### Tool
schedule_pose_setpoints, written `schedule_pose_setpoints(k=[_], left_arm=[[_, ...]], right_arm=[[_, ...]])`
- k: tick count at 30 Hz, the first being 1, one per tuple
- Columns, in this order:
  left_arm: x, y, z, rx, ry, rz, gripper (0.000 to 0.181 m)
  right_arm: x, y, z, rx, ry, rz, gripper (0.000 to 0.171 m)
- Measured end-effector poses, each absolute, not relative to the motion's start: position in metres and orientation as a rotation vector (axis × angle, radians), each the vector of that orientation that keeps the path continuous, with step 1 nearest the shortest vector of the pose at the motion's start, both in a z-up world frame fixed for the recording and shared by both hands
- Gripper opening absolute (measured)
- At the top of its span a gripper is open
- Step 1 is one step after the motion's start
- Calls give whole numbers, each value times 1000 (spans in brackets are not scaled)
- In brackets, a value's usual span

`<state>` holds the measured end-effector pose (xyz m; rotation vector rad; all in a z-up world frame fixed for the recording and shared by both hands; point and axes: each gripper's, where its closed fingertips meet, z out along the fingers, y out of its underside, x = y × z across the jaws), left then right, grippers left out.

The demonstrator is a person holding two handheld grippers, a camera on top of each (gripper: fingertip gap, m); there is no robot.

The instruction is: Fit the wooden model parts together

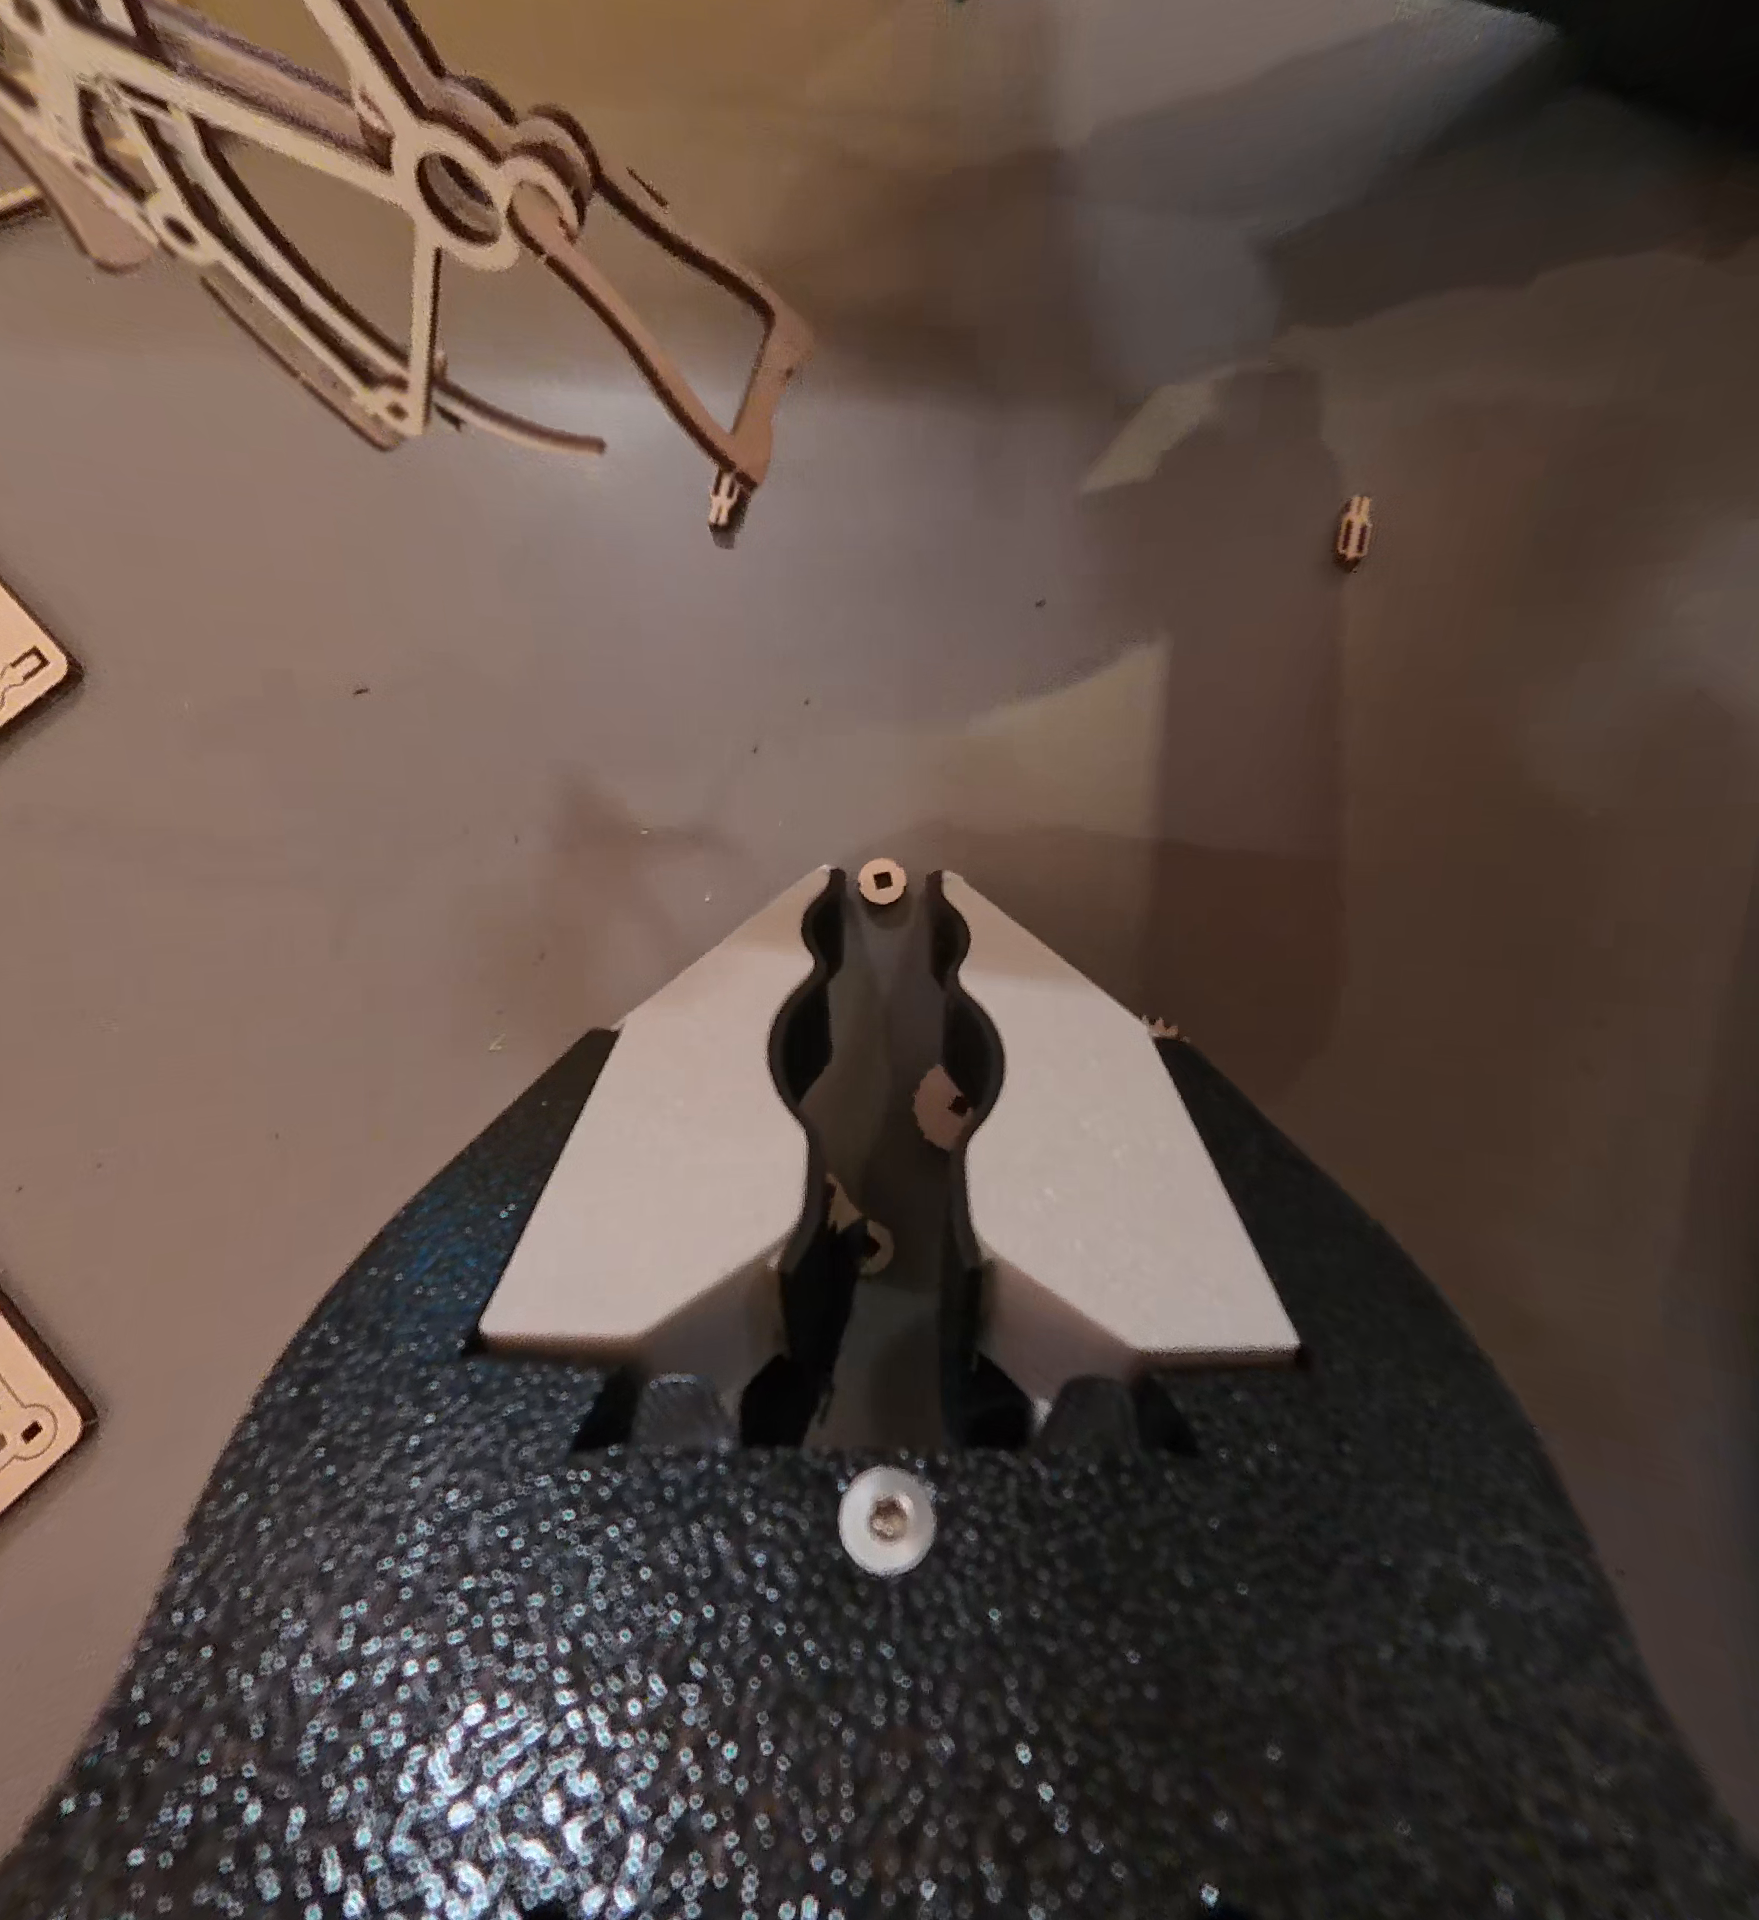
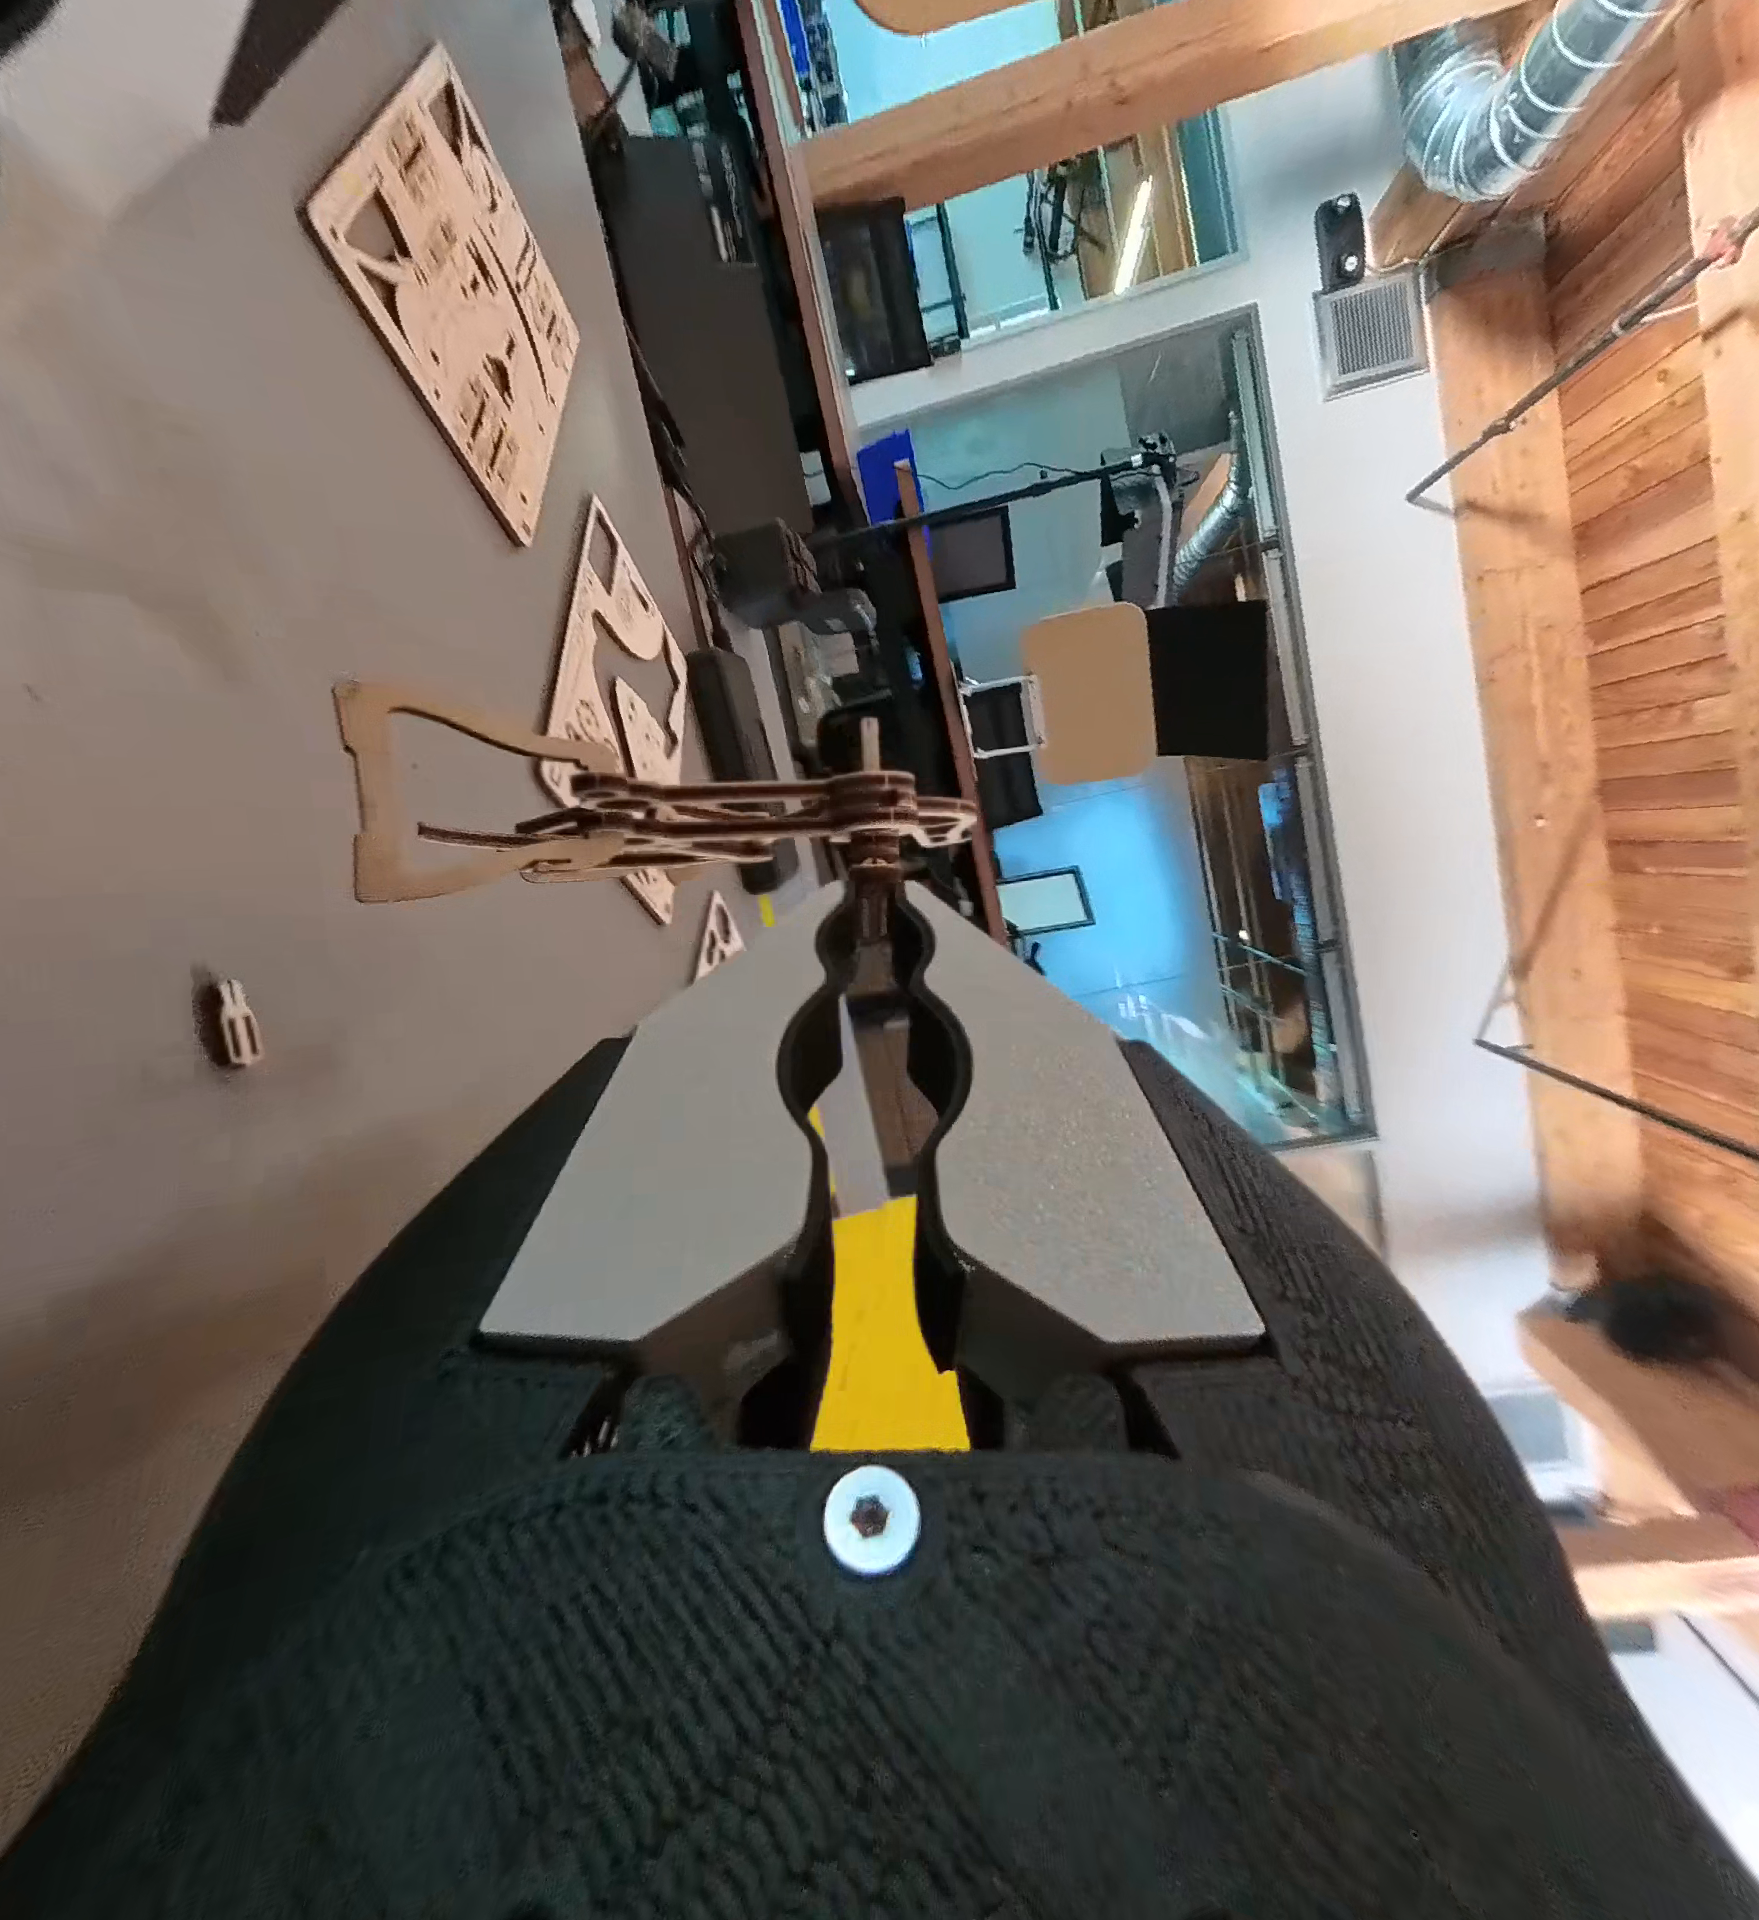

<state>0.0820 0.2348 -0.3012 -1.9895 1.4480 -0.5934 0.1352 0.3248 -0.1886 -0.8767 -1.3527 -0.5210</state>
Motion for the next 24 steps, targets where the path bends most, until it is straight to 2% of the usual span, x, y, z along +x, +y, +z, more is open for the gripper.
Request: schedule_pose_setpoints(k=[9, 24], left_arm=[[81, 236, -301, -1996, 1433, -607, 10], [80, 235, -301, -1992, 1448, -596, 11]], right_arm=[[136, 325, -186, -810, -1377, -683, 3], [134, 330, -199, -940, -1338, -441, 3]])
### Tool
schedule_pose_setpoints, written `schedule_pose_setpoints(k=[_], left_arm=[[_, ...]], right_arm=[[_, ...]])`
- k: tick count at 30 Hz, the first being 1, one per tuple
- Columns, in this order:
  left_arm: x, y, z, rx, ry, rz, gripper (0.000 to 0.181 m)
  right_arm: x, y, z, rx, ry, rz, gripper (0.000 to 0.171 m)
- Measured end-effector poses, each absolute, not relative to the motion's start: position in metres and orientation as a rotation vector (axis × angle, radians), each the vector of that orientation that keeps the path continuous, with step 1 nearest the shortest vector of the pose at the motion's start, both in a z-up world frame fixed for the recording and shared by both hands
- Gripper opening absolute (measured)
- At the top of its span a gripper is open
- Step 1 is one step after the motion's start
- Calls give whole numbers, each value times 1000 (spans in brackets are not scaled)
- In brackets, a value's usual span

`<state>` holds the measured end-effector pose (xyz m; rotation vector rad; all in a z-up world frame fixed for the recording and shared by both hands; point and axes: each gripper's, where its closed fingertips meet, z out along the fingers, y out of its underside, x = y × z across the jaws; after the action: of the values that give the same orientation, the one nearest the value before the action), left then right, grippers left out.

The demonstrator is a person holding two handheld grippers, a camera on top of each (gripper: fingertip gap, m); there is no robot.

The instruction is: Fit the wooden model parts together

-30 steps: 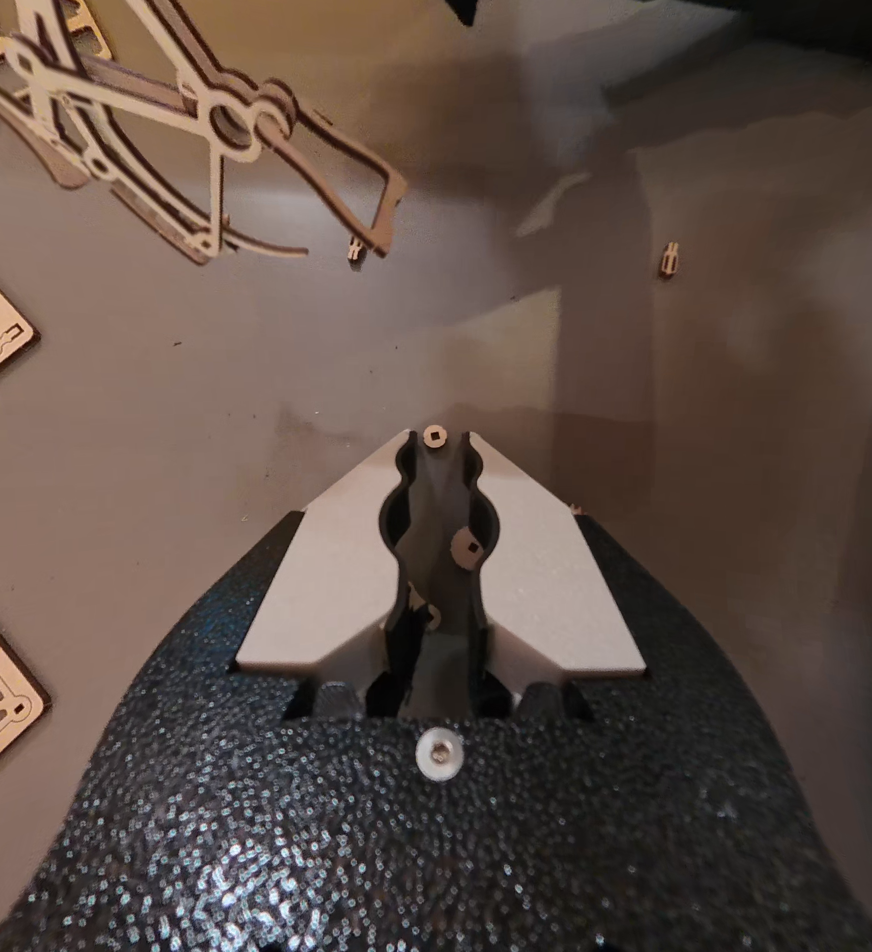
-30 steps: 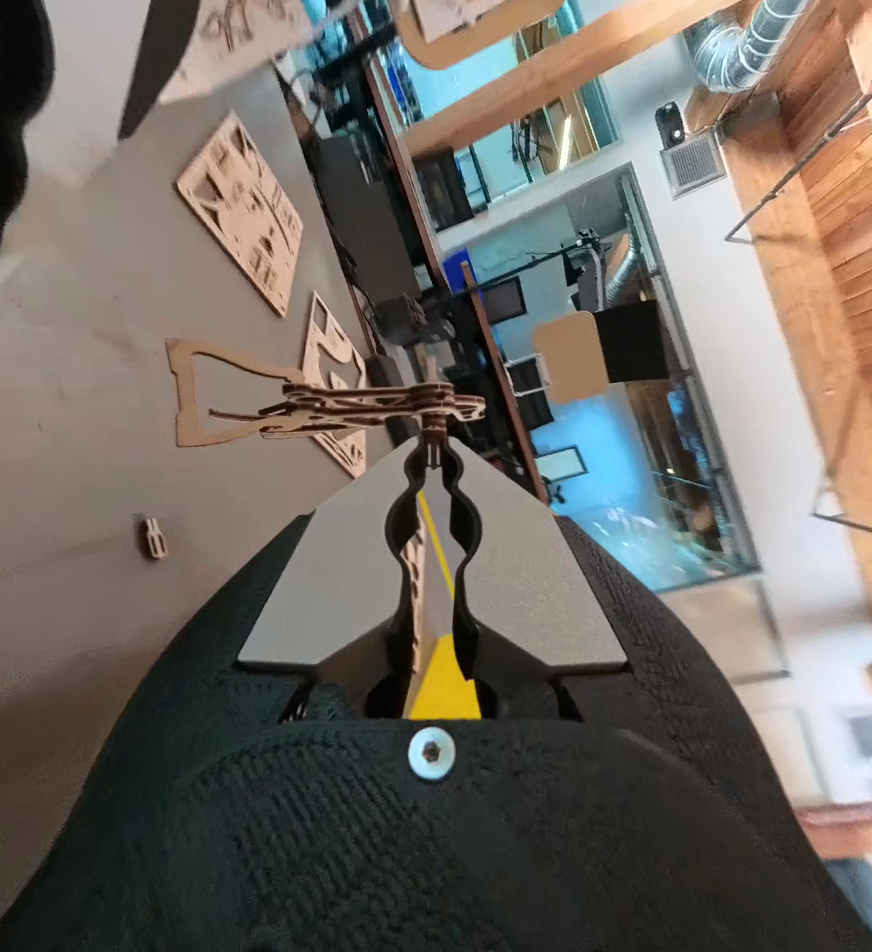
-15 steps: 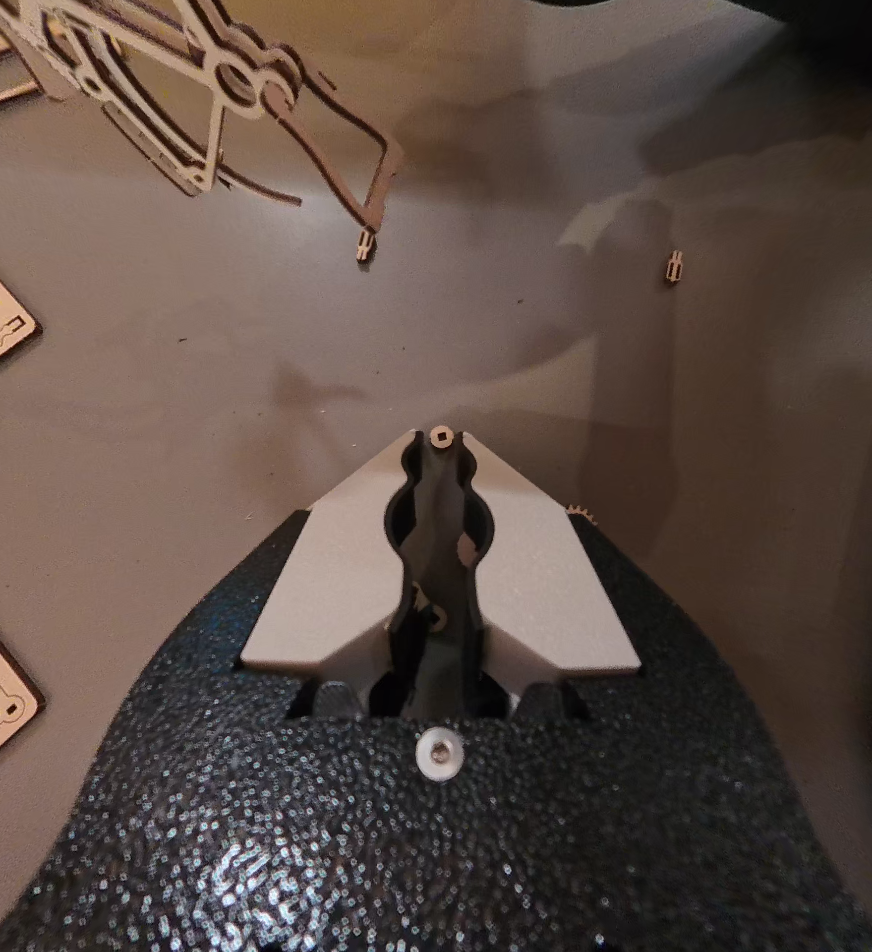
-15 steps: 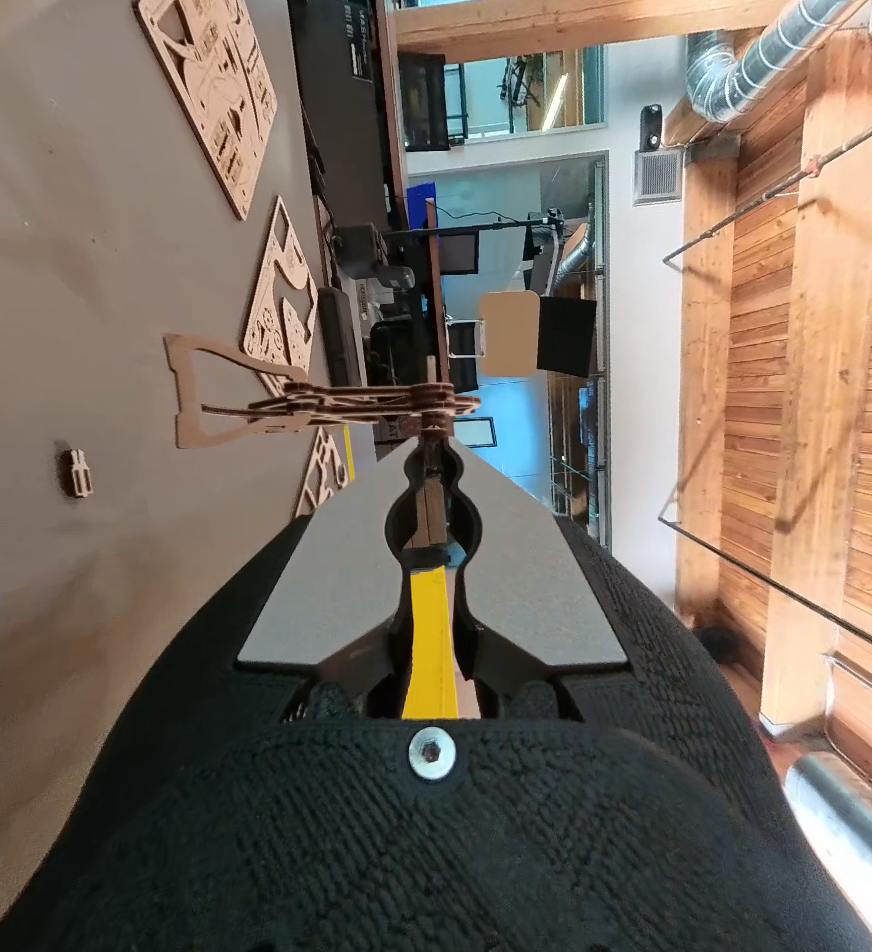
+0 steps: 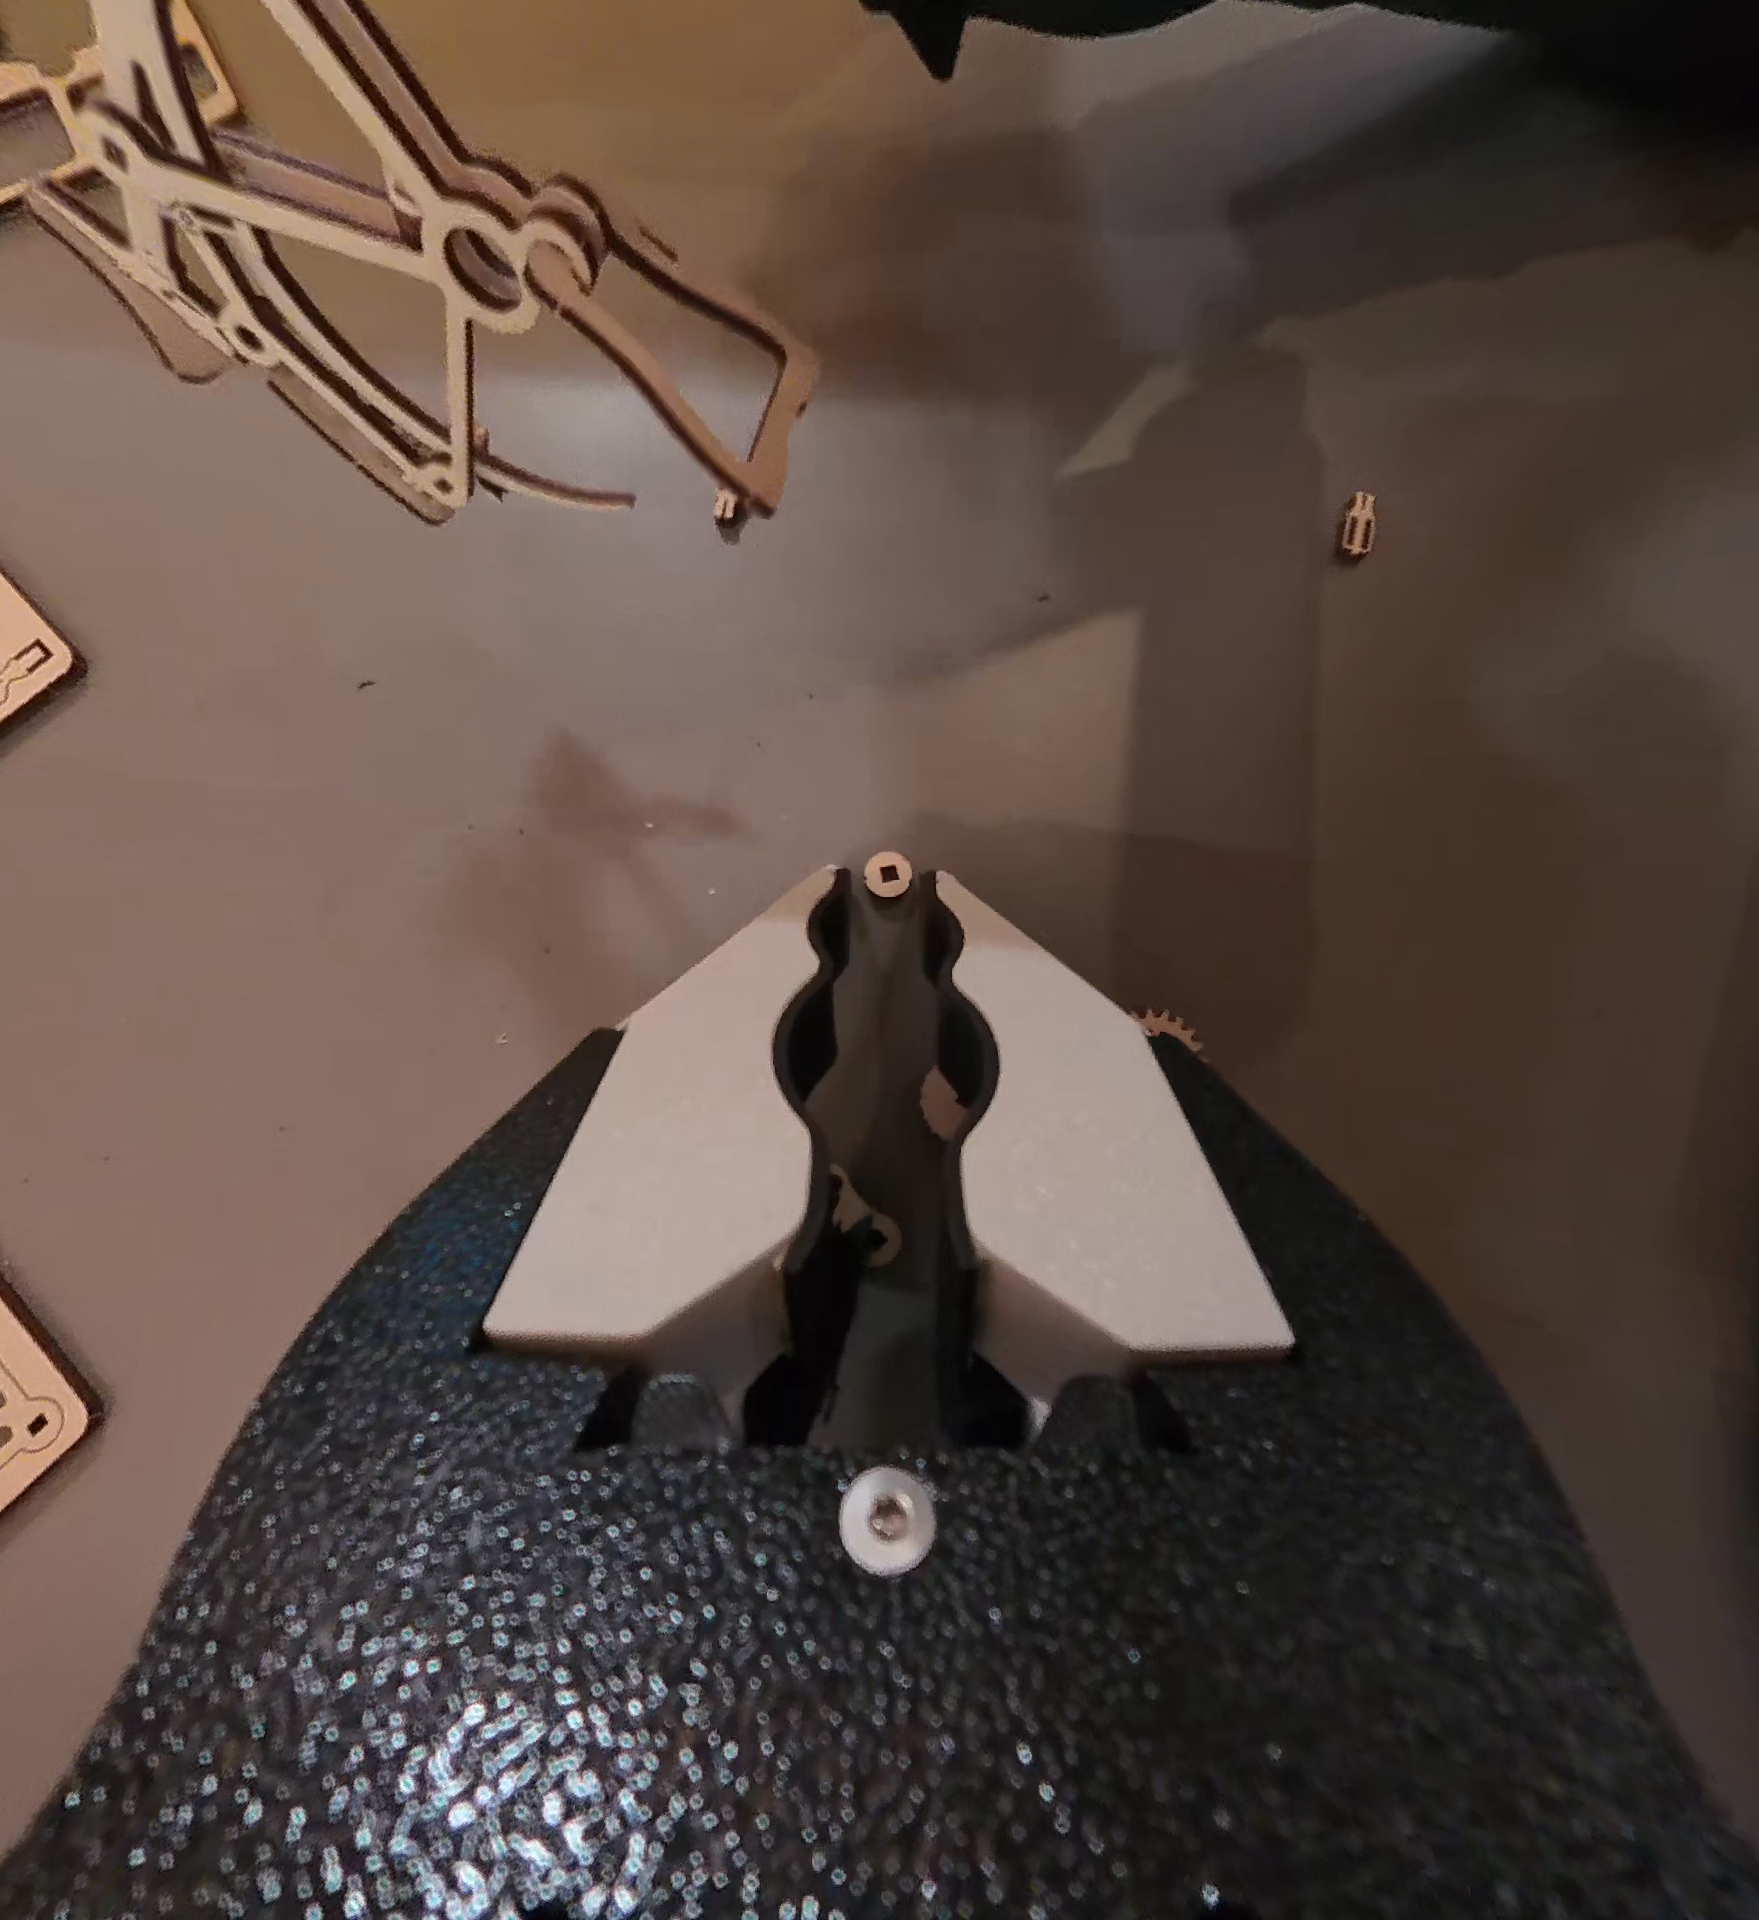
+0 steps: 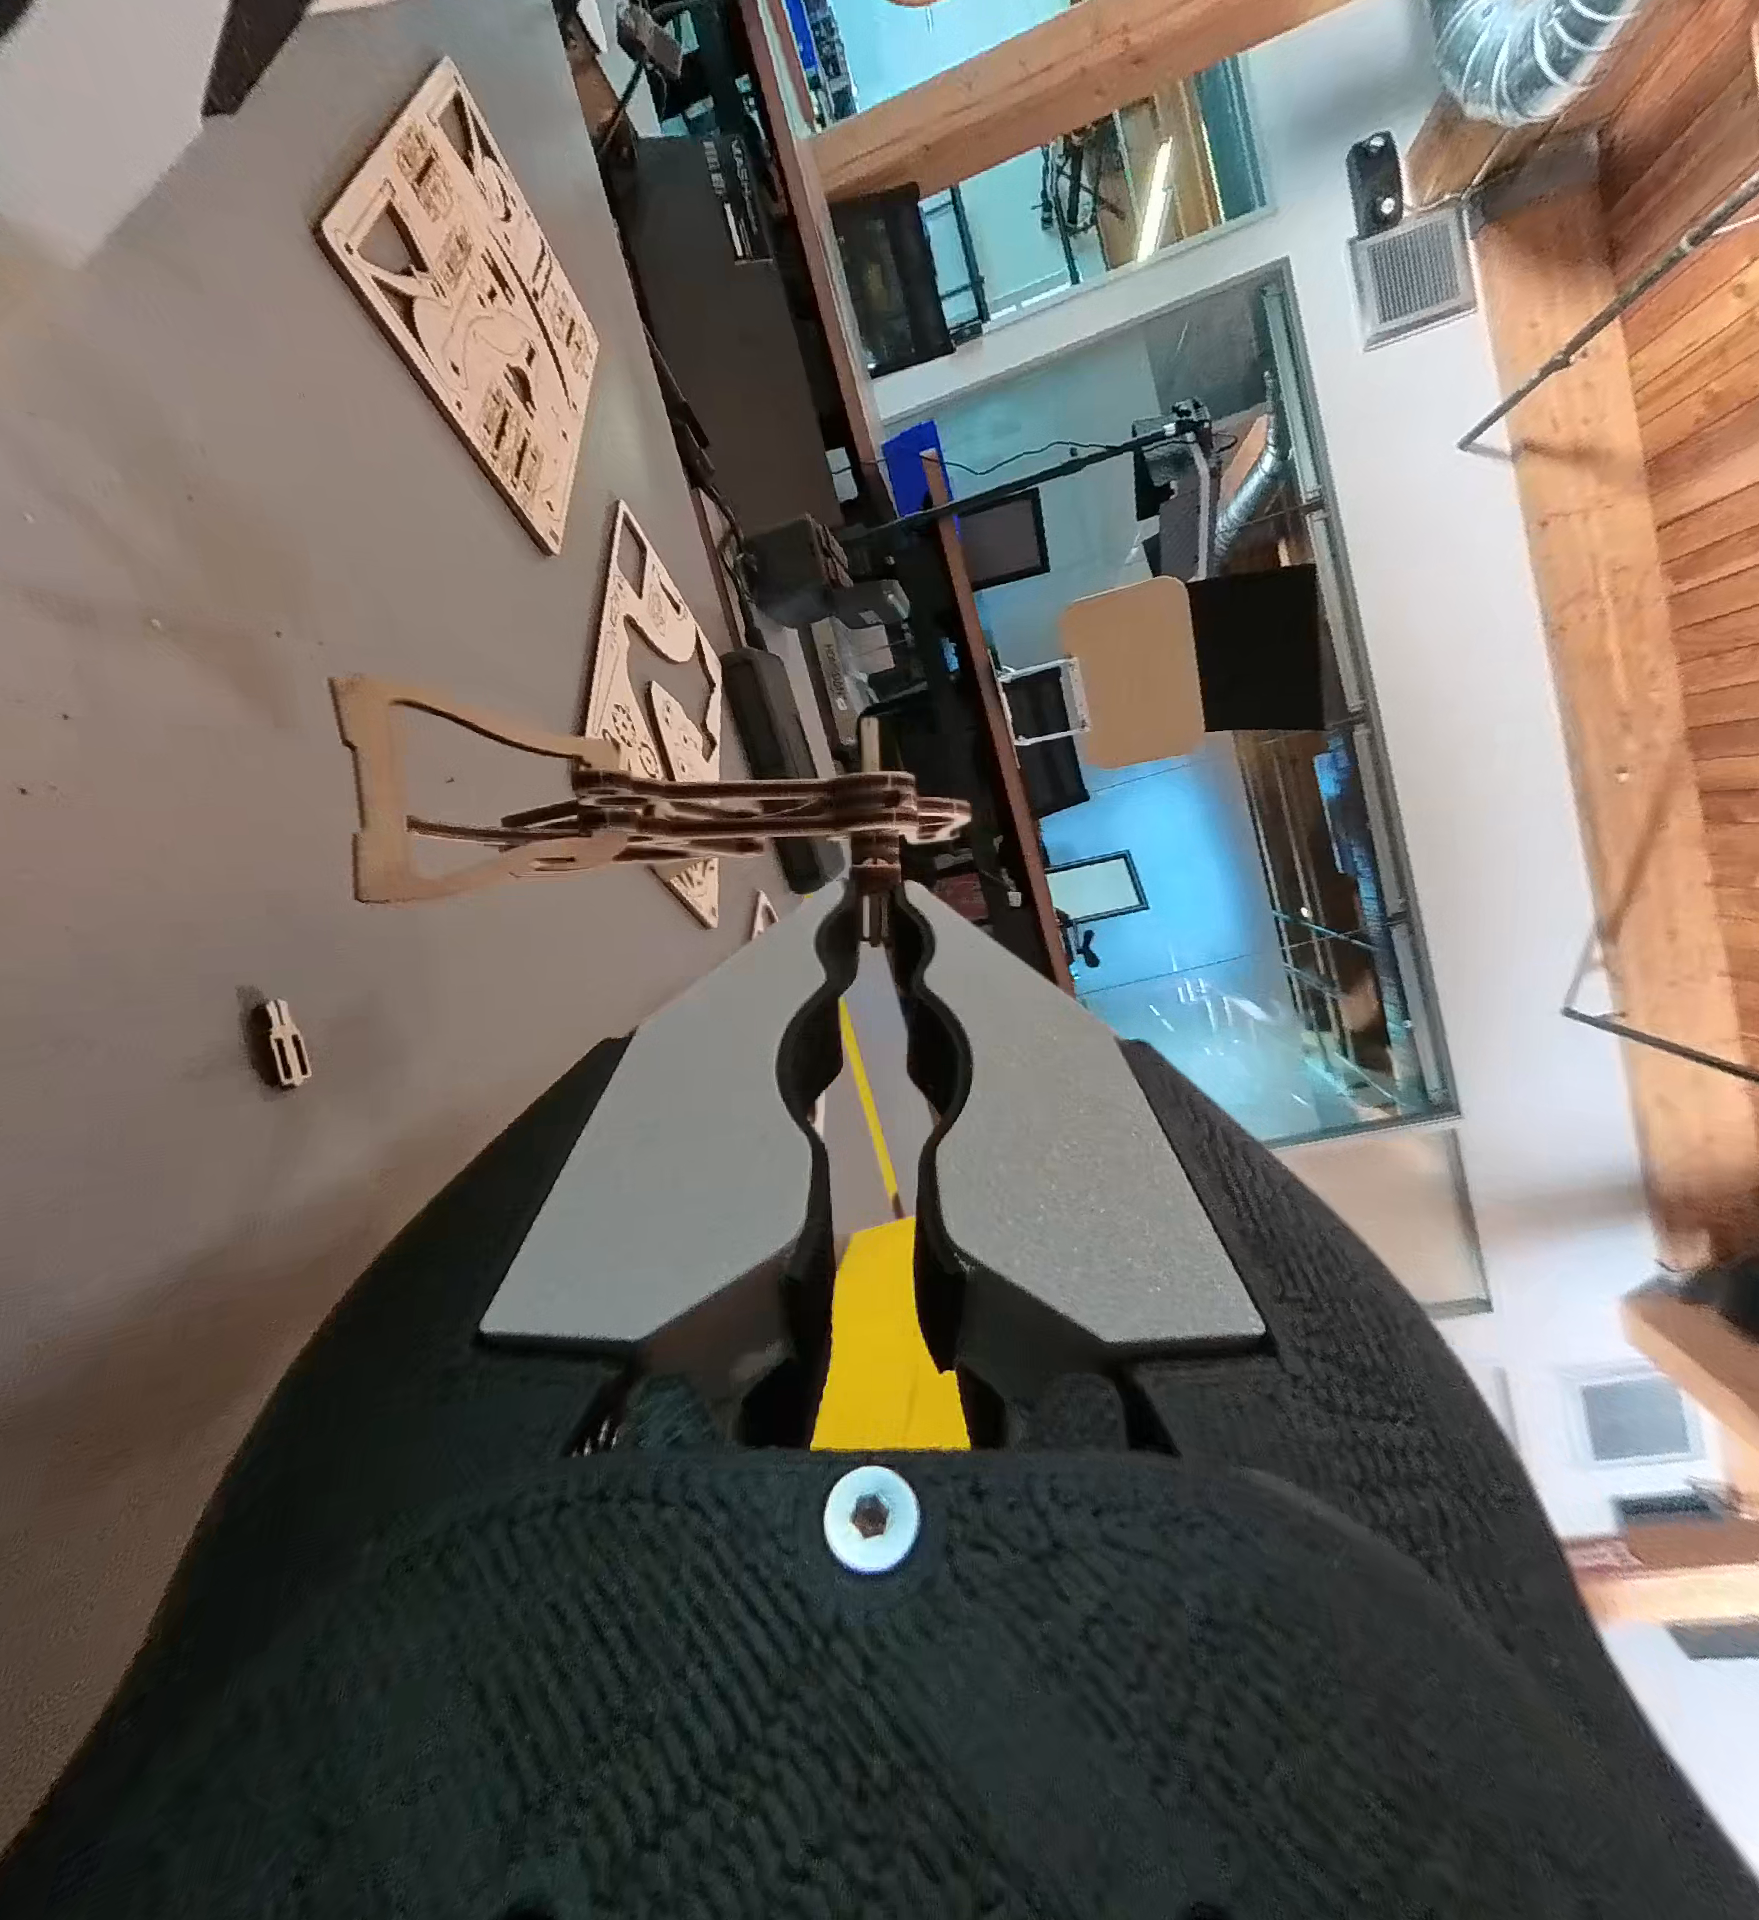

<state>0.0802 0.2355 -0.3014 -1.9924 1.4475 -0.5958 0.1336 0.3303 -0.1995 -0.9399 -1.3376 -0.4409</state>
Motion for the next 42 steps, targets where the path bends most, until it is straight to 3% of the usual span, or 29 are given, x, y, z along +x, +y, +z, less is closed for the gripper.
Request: schedule_pose_setpoints(k=[19, 27, 42], left_arm=[[80, 240, -300, -1930, 1462, -573, 6], [66, 273, -186, -1458, 997, -689, 5], [70, 264, -176, -1391, 861, -973, 5]], right_arm=[[120, 321, -212, -1008, -1345, -208, 3], [103, 300, -208, -1015, -1310, 38, 3], [87, 278, -197, -983, -1256, 164, 4]])
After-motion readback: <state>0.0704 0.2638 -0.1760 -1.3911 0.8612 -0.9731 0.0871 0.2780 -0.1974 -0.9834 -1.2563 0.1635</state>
